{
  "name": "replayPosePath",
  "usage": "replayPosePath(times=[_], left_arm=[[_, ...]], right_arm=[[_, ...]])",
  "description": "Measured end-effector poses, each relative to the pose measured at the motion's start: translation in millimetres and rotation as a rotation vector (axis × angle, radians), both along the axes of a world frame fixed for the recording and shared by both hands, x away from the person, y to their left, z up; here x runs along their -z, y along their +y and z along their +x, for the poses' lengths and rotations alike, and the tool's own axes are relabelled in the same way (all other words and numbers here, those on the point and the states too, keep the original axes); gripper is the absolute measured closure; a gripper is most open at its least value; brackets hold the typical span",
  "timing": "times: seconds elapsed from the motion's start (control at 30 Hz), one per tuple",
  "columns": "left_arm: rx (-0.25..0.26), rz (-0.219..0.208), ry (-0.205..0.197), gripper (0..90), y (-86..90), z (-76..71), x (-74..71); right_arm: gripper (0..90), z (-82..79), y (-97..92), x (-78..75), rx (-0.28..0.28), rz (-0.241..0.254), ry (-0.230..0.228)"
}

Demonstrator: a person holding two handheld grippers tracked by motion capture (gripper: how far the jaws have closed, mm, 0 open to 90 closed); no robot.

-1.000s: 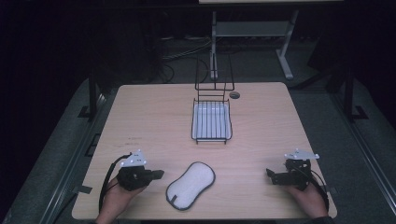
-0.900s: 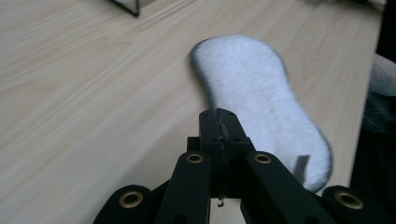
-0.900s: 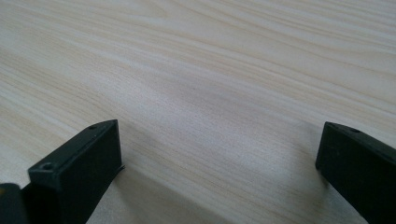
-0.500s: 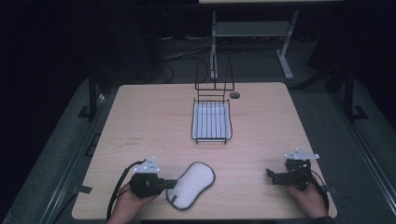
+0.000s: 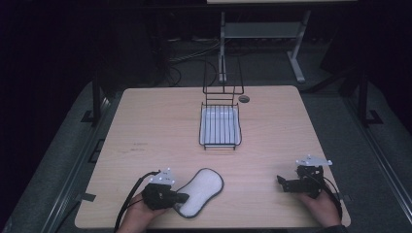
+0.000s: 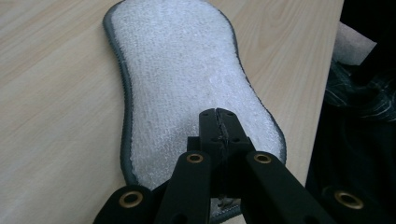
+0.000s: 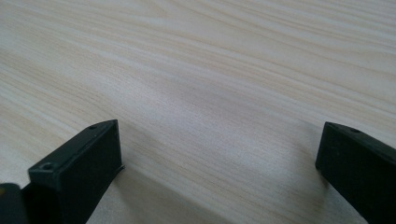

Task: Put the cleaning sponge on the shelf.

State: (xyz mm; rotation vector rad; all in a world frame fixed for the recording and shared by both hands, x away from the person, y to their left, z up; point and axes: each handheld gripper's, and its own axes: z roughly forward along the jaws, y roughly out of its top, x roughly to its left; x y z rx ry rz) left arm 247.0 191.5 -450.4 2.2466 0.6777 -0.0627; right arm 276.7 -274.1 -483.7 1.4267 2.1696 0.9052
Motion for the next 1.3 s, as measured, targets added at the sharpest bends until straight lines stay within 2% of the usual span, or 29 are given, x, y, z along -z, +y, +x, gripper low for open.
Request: replayPosePath(times=[0.63,1.0,1.3], left_arm=[[-0.084,0.032,-0.026,90.0,26.0,10.4,-2.4],[-0.17,0.057,-0.047,90.0,52.4,18.9,-4.3],[-0.211,0.083,-0.071,90.0,66.5,23.1,-5.5]], right_arm=[[0.0,0.0,0.0,0.0,0.0,0.0,0.0],[0.0,0.0,0.0,0.0,0.0,-0.001,0.0],[0.0,0.1,-0.1,0.0,-0.001,-0.001,-0.001]])
